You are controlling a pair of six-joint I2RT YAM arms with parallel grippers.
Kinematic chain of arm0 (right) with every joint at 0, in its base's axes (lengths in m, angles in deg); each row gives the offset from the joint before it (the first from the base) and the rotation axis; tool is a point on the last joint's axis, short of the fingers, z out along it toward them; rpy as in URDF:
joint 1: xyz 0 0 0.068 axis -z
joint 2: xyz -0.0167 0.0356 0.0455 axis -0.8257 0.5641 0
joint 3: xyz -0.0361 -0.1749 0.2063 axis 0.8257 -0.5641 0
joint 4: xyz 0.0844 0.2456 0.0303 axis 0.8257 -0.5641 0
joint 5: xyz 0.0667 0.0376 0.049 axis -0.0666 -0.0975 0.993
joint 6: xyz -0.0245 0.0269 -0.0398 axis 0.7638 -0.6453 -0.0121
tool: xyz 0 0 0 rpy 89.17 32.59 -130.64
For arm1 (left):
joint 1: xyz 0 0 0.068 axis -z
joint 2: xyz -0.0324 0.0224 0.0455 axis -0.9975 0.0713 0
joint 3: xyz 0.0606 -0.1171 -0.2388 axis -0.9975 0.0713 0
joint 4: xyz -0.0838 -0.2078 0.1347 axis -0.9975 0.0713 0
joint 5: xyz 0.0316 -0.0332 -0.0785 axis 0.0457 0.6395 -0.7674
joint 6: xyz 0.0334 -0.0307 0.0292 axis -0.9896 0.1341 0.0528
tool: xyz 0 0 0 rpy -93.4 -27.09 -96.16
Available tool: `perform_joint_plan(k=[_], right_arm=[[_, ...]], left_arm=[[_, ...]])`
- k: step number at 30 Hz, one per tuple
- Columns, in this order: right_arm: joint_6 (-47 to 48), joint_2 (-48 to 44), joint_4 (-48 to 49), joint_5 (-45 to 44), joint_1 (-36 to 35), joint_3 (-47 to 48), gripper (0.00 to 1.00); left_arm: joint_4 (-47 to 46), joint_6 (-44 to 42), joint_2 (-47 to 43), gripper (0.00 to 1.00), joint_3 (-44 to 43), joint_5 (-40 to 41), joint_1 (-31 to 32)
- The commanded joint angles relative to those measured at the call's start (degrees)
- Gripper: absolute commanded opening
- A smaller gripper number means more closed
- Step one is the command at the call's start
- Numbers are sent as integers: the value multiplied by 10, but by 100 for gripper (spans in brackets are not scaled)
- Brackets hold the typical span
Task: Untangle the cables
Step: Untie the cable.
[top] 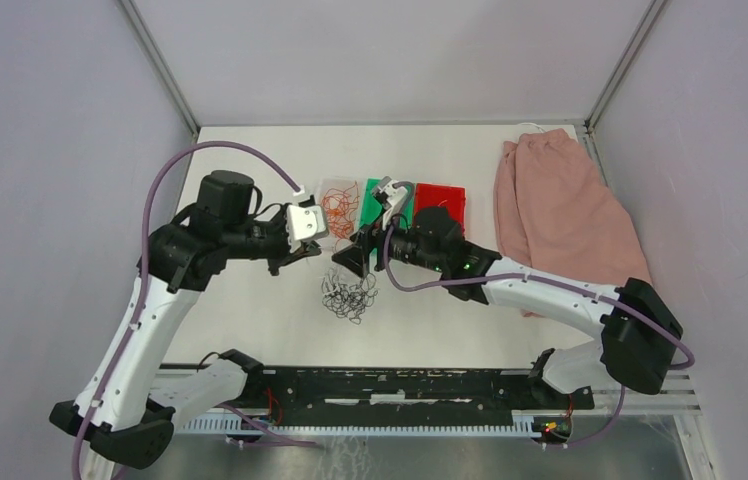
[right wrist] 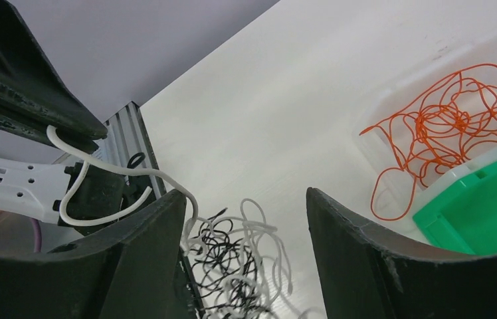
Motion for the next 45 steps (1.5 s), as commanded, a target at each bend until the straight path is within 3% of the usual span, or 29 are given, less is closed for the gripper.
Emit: perform_joint_plan(k=[1, 22, 31, 45], right_arm=[[0, 3, 35, 6, -10, 28, 73], [-21, 57, 60, -48, -40, 58, 70], [-19, 58, 45, -82, -40, 16, 68], [-6, 17, 26, -129, -39, -74, 67]], left_arm=[[9, -25, -9, 3, -22, -34, 1], [20, -15, 15, 3, -117, -100, 1], [15, -3, 41, 3, -234, -119, 2], [-186, 67, 25, 3, -273, -84, 1]])
